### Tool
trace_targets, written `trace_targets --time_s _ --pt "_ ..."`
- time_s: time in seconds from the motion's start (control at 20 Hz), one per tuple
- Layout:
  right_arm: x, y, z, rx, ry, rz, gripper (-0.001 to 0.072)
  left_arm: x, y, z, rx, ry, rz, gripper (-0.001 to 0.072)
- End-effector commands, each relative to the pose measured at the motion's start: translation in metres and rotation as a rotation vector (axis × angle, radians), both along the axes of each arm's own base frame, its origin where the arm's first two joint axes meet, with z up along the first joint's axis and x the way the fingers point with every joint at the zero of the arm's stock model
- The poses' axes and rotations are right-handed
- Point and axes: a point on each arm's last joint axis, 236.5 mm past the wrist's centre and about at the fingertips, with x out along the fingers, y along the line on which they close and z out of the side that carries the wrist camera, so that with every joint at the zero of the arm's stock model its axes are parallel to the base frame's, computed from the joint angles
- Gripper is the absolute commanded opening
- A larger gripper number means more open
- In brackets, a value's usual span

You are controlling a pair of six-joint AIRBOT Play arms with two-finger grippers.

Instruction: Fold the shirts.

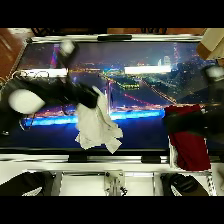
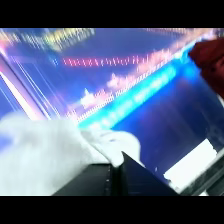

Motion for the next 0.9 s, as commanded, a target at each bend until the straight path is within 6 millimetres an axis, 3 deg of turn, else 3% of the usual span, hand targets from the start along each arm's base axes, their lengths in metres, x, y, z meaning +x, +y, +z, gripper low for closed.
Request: trace_targets --time_s 0.0,0.05,0.15,0.3,0.4,0.45,0.55,0.65,0.75,0.85 --pt "-0.011 0.04 -0.082 0.127 0.168 0.036 0.0574 -0.018 -0.008 -0.084 -0.015 0.165 0.097 0.0444" --pt "-0.011 0.048 -0.092 0.148 0.197 0.04 0.0573 -0.014 -0.002 -0.081 -0.014 0.168 0.111 0.072" --pt "-0.008 0.054 -0.099 0.154 0.219 0.06 0.0574 -0.002 0.03 -0.063 0.044 0.178 0.144 0.072" --pt "-0.011 0.048 -0.114 0.089 0.267 0.098 0.0574 0.002 0.131 -0.05 0.278 0.272 0.244 0.072" --pt "-0.018 0.047 -0.13 0.06 0.348 0.117 0.0573 -0.02 0.188 -0.07 0.376 0.436 0.304 0.072" --pt "-0.022 0.052 -0.137 0.07 0.385 0.133 0.0574 -0.032 0.204 -0.087 0.39 0.52 0.333 0.072" --pt "-0.031 0.069 -0.152 0.123 0.461 0.178 0.0573 -0.06 0.205 -0.132 0.344 0.671 0.341 0.072" --pt "-0.037 0.089 -0.163 0.196 0.517 0.212 0.0574 -0.081 0.172 -0.171 0.221 0.762 0.307 0.072" --pt "-0.037 0.106 -0.172 0.262 0.556 0.222 0.0573 -0.091 0.134 -0.195 0.089 0.787 0.272 0.072" --pt "-0.04 0.117 -0.184 0.264 0.581 0.249 0.0574 -0.098 0.109 -0.211 0.031 0.789 0.265 0.072"
